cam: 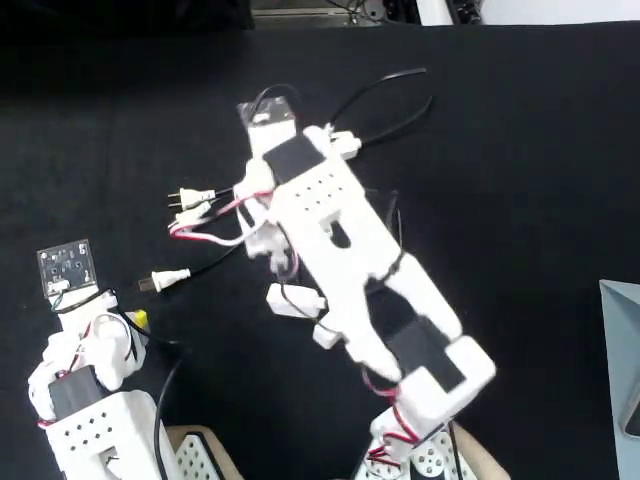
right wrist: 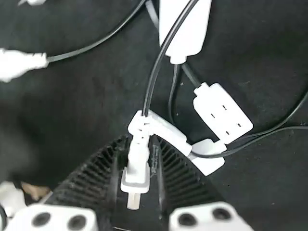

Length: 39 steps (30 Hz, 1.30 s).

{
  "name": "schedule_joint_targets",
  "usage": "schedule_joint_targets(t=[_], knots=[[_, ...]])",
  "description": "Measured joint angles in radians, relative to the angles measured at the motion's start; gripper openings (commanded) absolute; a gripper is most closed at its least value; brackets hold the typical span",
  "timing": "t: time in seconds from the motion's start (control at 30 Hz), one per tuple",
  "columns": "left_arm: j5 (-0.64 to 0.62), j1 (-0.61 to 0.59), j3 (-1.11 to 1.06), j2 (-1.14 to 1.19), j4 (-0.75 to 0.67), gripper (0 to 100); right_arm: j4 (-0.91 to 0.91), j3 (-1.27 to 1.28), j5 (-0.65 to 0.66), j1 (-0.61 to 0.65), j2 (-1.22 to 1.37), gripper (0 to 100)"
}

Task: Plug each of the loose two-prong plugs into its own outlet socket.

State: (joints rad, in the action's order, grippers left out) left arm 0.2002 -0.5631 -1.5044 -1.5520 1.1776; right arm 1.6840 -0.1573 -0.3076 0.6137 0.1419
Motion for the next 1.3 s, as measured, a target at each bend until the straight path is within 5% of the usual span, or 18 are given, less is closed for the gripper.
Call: schedule_joint_targets(t=[0.27,0.67,1.3], knots=[[0.0,0.0,0.0,0.0,0.0,25,-0.256,0.434,0.199,0.06,-0.146,1.2],[0.0,0.0,0.0,0.0,-0.011,25,-0.563,0.71,0.224,0.08,-0.405,1.1],[-0.269,0.296,0.0,0.0,-0.434,24,-0.974,1.234,0.226,0.259,-1.096,1.1]])
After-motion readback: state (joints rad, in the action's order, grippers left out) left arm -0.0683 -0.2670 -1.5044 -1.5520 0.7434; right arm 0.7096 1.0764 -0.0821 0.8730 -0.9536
